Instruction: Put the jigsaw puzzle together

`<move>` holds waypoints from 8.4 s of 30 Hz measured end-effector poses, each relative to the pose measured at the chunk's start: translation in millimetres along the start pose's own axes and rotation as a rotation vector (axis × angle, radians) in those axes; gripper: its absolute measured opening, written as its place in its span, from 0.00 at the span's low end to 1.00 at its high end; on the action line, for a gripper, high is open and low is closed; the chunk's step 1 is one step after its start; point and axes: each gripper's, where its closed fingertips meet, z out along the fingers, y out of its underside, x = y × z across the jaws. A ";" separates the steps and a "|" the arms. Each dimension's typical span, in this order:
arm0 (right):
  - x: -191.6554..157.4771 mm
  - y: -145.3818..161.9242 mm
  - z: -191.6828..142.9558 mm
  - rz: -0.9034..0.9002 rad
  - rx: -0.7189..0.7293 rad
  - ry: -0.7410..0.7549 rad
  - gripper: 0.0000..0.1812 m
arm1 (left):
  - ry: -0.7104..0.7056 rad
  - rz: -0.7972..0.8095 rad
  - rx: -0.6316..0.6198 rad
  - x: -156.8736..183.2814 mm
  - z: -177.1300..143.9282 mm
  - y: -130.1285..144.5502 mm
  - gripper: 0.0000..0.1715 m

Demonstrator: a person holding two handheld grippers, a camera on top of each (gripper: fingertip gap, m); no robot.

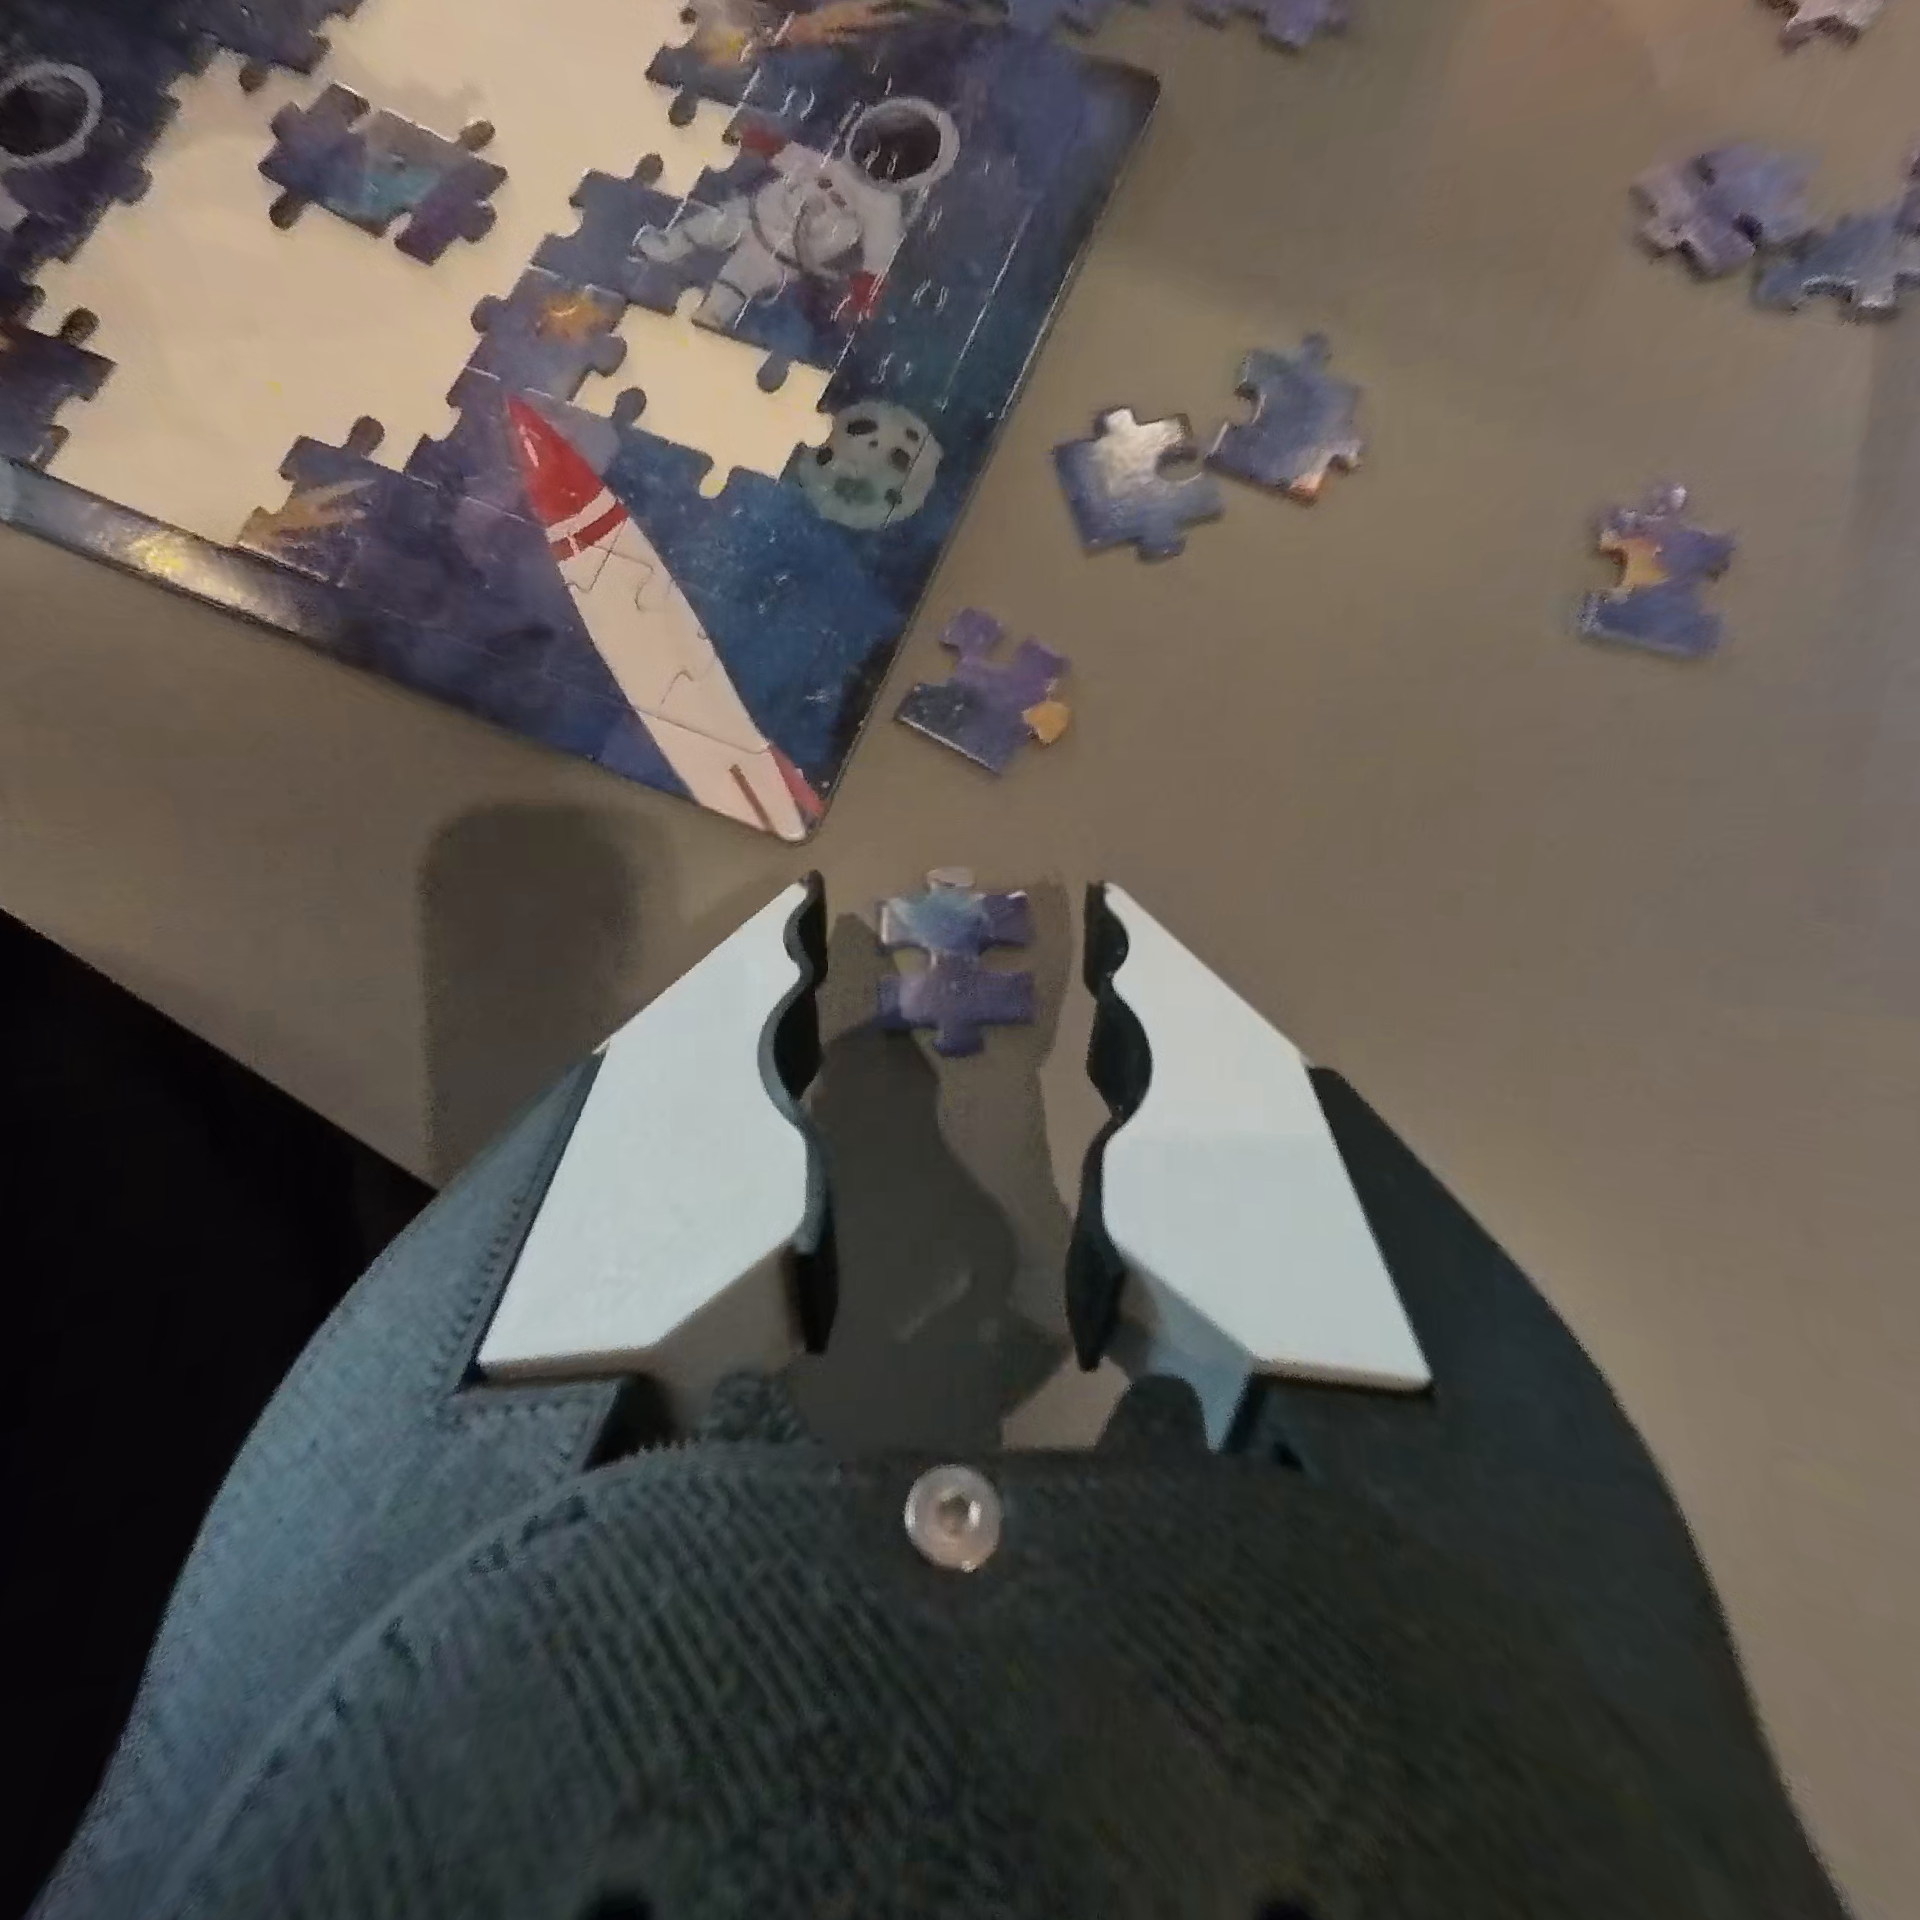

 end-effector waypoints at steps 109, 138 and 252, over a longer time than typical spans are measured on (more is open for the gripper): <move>-39.3 -91.7 24.2 -0.240 0.339 -0.320 0.16 | -0.405 0.014 -0.516 -7.1 68.7 114.5 0.13; -129.5 -124.5 -42.8 0.703 0.331 -1.604 0.13 | 0.042 0.381 -0.168 100.2 97.1 69.2 0.02; -128.0 -48.7 58.7 -0.430 -0.040 -0.344 0.09 | -0.292 0.161 -0.468 27.7 82.3 140.0 0.32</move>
